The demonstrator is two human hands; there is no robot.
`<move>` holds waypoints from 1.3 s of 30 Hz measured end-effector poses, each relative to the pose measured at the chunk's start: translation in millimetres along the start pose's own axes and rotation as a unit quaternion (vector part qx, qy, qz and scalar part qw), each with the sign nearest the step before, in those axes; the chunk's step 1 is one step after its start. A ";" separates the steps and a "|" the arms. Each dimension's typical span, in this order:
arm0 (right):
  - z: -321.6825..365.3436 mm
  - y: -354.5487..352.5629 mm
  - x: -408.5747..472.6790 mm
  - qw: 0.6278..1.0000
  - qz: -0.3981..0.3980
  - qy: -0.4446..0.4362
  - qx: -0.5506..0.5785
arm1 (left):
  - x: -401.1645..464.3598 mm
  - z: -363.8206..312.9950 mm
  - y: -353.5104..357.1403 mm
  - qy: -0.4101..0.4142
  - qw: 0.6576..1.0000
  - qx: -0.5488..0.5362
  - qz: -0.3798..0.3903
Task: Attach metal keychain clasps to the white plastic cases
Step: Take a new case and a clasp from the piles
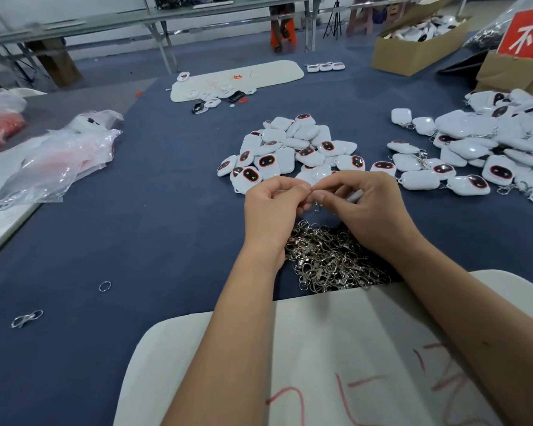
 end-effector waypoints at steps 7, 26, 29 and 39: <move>-3.2 -3.9 1.4 0.999 -0.013 0.030 0.038 | 0.2 0.4 2.0 0.014 0.999 0.006 0.034; -3.2 -10.0 2.4 0.987 0.017 0.051 0.151 | 1.5 0.5 8.1 0.067 0.989 0.108 0.081; -4.6 -9.0 2.4 0.990 0.012 0.051 0.129 | 1.1 2.7 9.6 0.101 0.978 0.173 0.054; 4.9 -4.6 1.5 0.996 -0.005 0.031 0.089 | -2.9 7.4 11.5 0.218 0.922 0.319 -0.010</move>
Point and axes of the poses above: each hand's wrist, its own x-axis towards the middle knuckle, its own y-axis out of the palm, z = x × y, the point moved 1 cm from there along x, towards the middle knuckle, and after that the axes turned 14 degrees about z, right-handed, at the moved point
